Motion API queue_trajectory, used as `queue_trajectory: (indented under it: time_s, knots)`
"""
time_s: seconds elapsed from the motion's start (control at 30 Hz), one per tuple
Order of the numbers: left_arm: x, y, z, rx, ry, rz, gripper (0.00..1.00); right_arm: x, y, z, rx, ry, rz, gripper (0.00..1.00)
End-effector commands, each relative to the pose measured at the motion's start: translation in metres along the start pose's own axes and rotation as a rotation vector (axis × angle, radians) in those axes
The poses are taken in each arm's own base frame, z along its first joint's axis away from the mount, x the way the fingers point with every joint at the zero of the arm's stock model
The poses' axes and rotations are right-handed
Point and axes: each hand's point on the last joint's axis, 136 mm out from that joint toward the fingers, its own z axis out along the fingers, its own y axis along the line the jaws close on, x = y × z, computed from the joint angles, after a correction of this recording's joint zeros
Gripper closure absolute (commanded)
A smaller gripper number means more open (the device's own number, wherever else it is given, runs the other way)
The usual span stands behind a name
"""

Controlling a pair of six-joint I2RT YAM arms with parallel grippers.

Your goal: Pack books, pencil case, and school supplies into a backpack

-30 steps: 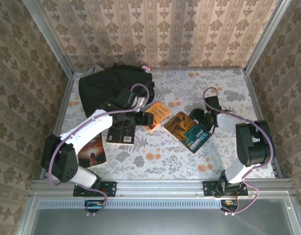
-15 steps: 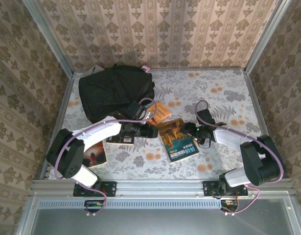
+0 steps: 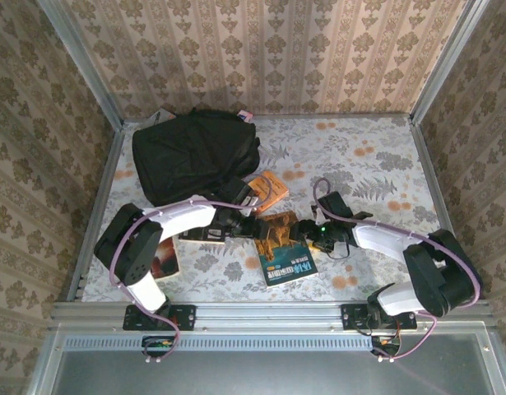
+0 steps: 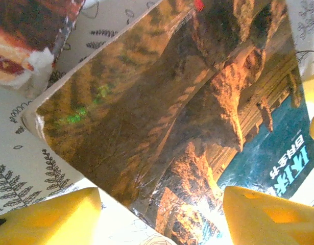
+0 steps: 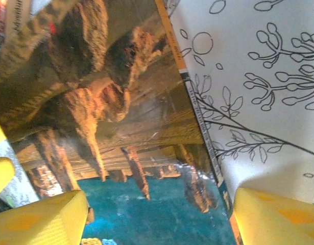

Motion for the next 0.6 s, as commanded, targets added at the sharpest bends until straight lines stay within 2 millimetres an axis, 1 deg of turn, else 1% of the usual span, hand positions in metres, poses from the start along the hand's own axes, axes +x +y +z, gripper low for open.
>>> queue_trajectory:
  time_s: [0.0,0.1,0.23,0.3,0.4,0.57]
  knots:
    - [0.012,0.005,0.013,0.003,0.04,-0.001,0.37,-0.001,-0.006,0.005,0.043,0.038,-0.058,0.24]
    - [0.015,0.008,0.021,0.008,0.056,-0.01,0.43,0.002,-0.002,0.01,0.023,0.074,-0.073,0.26]
    - [0.016,0.008,0.029,0.025,0.061,-0.021,0.64,0.008,0.026,0.013,-0.12,0.139,-0.079,0.31]
    - [0.015,0.007,0.032,0.034,0.062,-0.024,0.71,0.01,0.038,0.011,-0.186,0.157,-0.078,0.33]
    - [0.014,0.007,0.035,0.039,0.064,-0.026,0.78,0.009,0.051,0.005,-0.249,0.147,-0.078,0.35]
    - [0.015,0.008,0.04,0.045,0.076,-0.03,0.81,0.007,0.071,-0.002,-0.349,0.147,-0.074,0.38]
